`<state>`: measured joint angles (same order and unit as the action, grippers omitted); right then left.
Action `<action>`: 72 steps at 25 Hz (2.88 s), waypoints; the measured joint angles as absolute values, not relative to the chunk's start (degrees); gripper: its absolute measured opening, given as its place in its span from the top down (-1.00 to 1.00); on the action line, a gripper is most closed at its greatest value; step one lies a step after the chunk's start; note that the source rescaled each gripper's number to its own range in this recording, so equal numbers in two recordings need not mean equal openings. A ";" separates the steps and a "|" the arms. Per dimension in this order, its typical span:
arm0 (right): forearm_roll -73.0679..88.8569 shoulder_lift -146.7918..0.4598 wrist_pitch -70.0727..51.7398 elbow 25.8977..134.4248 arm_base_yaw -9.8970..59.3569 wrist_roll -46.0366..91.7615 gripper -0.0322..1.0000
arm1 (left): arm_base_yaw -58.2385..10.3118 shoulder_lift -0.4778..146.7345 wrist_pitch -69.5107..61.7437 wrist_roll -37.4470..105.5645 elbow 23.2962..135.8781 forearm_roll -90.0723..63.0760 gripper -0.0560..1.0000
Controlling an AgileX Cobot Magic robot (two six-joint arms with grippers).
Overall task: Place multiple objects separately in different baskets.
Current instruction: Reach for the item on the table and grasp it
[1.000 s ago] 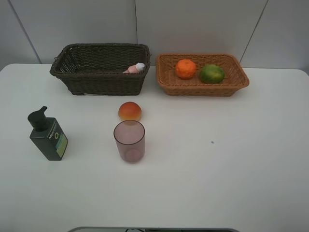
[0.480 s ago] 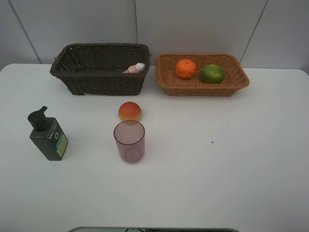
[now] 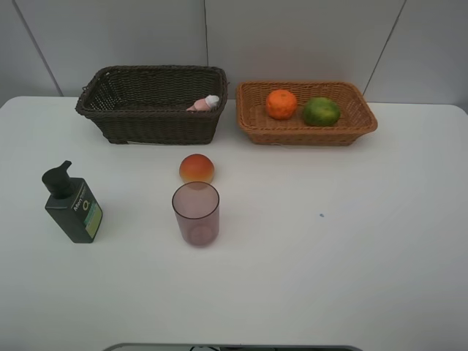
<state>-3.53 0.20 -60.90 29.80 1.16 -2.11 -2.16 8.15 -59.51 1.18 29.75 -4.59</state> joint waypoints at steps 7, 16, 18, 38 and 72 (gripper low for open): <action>-3.53 0.20 -60.90 29.80 1.16 -2.11 -0.78 | -2.16 29.06 -55.12 2.26 36.12 -6.05 -0.98; -3.53 0.20 -60.89 29.80 1.16 -2.11 -0.78 | -2.16 55.17 -55.61 2.04 45.84 -6.38 -0.98; -3.53 0.20 -60.89 29.80 1.16 -2.11 -0.78 | -2.16 60.32 -56.87 1.24 47.73 -6.40 -0.98; -3.40 0.20 -60.89 29.80 1.16 -2.11 -0.78 | -9.17 79.15 -57.81 -10.73 53.55 -3.32 -0.98; -3.40 0.20 -60.89 29.80 1.16 -2.11 -0.78 | -14.89 88.78 -45.35 -19.26 46.44 1.35 -0.98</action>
<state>-3.40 0.20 -60.89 29.80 1.16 -2.11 -14.89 88.78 -45.35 -19.26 46.44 1.35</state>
